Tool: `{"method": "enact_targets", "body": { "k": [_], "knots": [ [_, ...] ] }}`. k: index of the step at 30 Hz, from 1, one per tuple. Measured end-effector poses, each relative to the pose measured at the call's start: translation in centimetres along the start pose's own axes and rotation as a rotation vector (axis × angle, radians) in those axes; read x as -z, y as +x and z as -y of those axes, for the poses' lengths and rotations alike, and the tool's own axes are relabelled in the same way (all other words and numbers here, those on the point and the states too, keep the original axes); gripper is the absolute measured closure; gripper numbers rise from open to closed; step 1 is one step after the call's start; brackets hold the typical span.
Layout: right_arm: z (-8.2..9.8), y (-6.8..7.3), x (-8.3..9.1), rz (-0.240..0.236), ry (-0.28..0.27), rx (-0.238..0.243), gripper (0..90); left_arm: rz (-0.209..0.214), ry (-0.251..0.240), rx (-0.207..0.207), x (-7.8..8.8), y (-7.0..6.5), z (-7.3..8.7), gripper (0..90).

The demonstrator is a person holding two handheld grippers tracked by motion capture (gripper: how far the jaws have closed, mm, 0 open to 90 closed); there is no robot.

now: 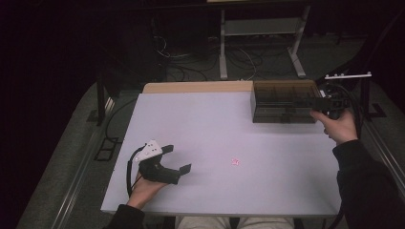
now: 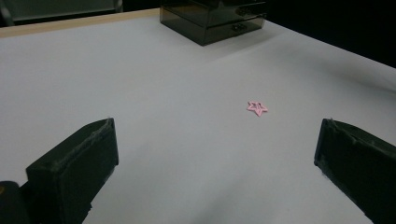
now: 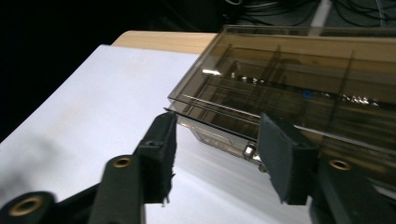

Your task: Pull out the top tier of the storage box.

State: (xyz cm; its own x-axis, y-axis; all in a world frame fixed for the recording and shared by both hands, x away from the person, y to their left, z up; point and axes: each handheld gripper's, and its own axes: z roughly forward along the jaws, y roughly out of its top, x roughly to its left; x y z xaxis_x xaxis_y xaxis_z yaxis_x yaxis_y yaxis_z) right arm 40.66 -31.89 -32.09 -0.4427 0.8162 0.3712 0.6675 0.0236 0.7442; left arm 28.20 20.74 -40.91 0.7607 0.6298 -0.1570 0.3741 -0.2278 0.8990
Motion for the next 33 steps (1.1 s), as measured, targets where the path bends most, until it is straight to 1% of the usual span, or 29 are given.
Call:
{"method": "enact_targets", "body": {
  "k": [1, 2, 3, 4, 5, 7, 9, 10, 11, 14, 18, 23, 26, 29, 30, 31, 32, 33],
  "knots": [
    [0.0, 0.0, 0.0, 0.0, 0.0, 0.0, 45.2, 0.0, 0.0, 0.0, 0.0, 0.0, 0.0, 0.0],
    [-0.1, 0.0, 0.0, -0.01, -0.001, 0.011, 45.1, -0.002, -0.001, 0.001, 0.0, 0.0, 0.0, 0.0],
    [-0.5, 0.0, 0.0, -0.023, 0.005, 0.031, 42.8, -0.002, -0.001, 0.001, 0.0, 0.0, 0.0, 0.0],
    [-0.5, 0.0, 0.0, -0.023, 0.005, 0.031, 42.8, -0.002, 0.0, 0.0, 0.0, 0.0, 0.0, 0.0],
    [-0.6, 0.0, 0.0, -0.036, 0.012, 0.046, 41.8, -0.001, 0.001, 0.001, 0.0, 0.0, 0.0, 0.0],
    [-0.9, 0.0, -0.1, -0.046, 0.023, 0.073, 40.3, 0.002, 0.004, -0.004, 0.0, 0.0, 0.0, 0.0],
    [-1.3, -0.2, -0.3, -0.073, 0.048, 0.109, 35.4, 0.003, 0.006, -0.007, 0.0, 0.0, 0.0, 0.0],
    [-1.4, -0.2, -0.3, -0.077, 0.056, 0.12, 34.6, 0.003, 0.005, -0.007, 0.0, 0.0, 0.0, 0.0],
    [-1.4, -0.2, -0.3, -0.077, 0.056, 0.12, 34.6, 0.002, 0.004, -0.007, 0.0, 0.0, 0.0, 0.0],
    [-1.8, -0.5, -0.6, -0.098, 0.079, 0.146, 31.7, -0.002, 0.002, -0.003, 0.1, 0.0, 0.0, 0.0],
    [-2.1, -0.7, -0.9, -0.116, 0.102, 0.176, 29.9, -0.003, 0.001, 0.0, 0.1, 0.1, 0.0, 0.0],
    [-2.5, -1.0, -1.3, -0.143, 0.14, 0.236, 29.7, -0.005, 0.001, 0.001, 0.0, 0.1, 0.0, 0.0],
    [-2.8, -1.1, -1.4, -0.159, 0.15, 0.265, 29.1, -0.008, 0.002, 0.001, 0.1, 0.1, 0.0, 0.0],
    [-3.1, -1.1, -1.5, -0.177, 0.16, 0.306, 28.7, -0.011, 0.002, 0.001, 0.1, 0.2, 0.0, 0.0],
    [-3.3, -1.0, -1.6, -0.187, 0.174, 0.334, 28.7, -0.012, 0.002, 0.001, 0.1, 0.2, 0.0, 0.0],
    [-3.3, -1.0, -1.6, -0.191, 0.18, 0.351, 28.5, -0.013, 0.002, 0.001, 0.1, 0.2, 0.1, 0.0],
    [-3.3, -1.0, -1.6, -0.191, 0.18, 0.351, 28.5, -0.014, 0.002, 0.002, 0.1, 0.2, 0.1, 0.0],
    [-3.4, -0.9, -1.6, -0.194, 0.185, 0.366, 28.1, -0.013, 0.003, 0.001, 0.1, 0.2, 0.1, 0.0]
  ]
}}
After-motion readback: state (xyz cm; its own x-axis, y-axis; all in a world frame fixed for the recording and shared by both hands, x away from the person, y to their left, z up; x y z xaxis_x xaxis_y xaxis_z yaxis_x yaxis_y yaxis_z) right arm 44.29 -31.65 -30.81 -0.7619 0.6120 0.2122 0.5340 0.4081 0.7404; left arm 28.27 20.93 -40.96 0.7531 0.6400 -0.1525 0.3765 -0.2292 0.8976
